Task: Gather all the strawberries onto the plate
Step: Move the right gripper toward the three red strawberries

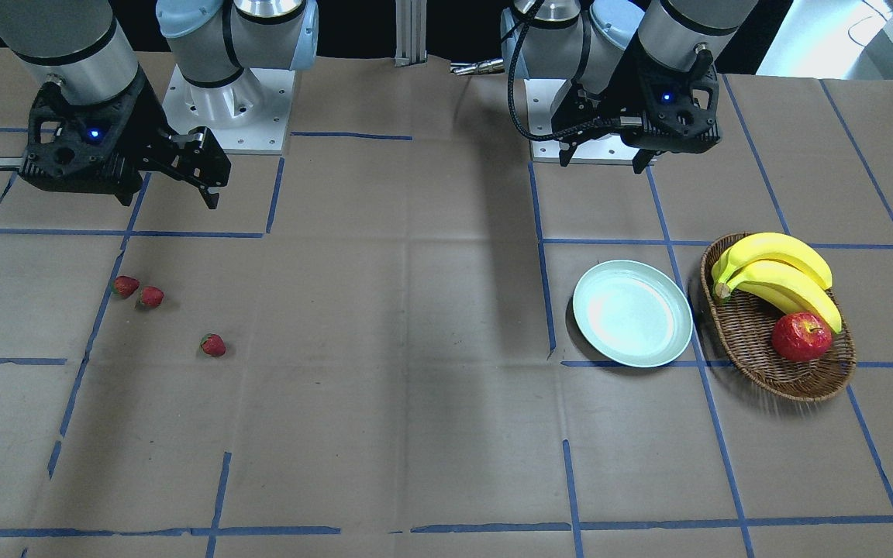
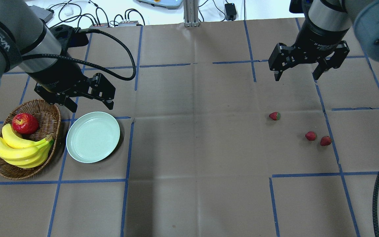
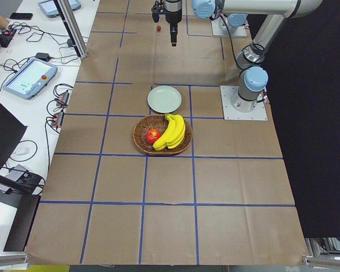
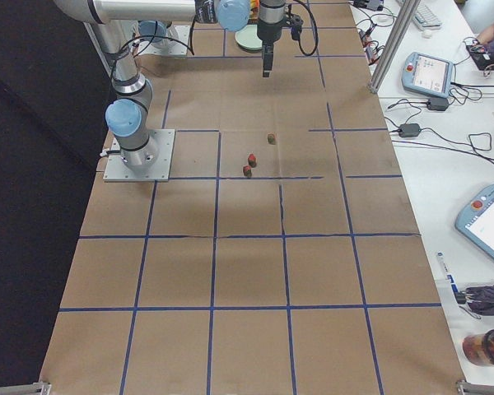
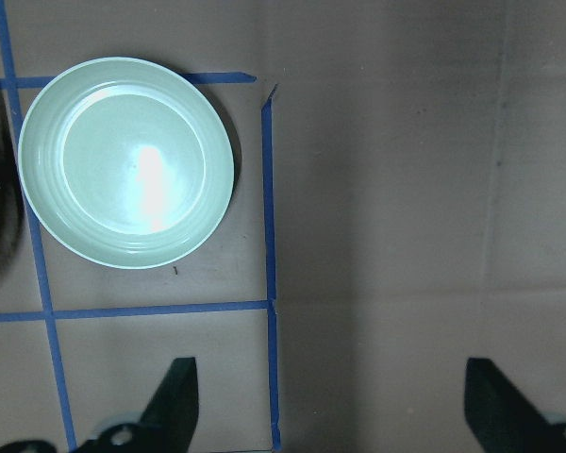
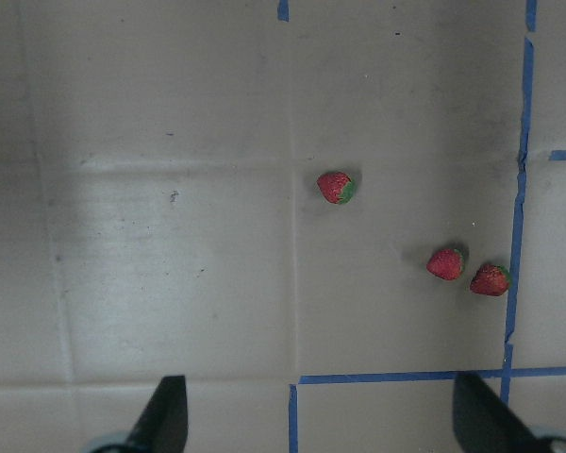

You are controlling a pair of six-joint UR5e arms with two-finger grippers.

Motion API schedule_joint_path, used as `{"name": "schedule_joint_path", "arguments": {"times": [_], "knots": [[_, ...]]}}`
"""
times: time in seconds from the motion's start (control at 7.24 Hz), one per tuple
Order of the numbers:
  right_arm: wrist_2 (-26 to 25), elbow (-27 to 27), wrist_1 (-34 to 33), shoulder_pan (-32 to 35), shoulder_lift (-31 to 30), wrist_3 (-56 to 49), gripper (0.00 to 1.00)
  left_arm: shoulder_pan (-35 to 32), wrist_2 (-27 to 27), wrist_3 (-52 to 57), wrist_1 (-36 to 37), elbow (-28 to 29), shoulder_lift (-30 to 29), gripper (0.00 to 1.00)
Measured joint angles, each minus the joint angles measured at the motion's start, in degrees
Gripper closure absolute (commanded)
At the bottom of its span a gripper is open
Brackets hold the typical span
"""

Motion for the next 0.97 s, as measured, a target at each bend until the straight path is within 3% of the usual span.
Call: {"name": "schedule_joint_path", "arguments": {"times": [0.69,0.97], "knots": [[0.23,0.75,0.21,-0.3,-0.16,0.03,0.0,0.0,0.02,0.0,-0.04,0.0,0.0,0.0],[0.41,5.27,-2.68,-1.75,-0.03,-0.75,0.0,0.0,0.02,0.06,-0.06,-0.02,0.0,0.0]]}}
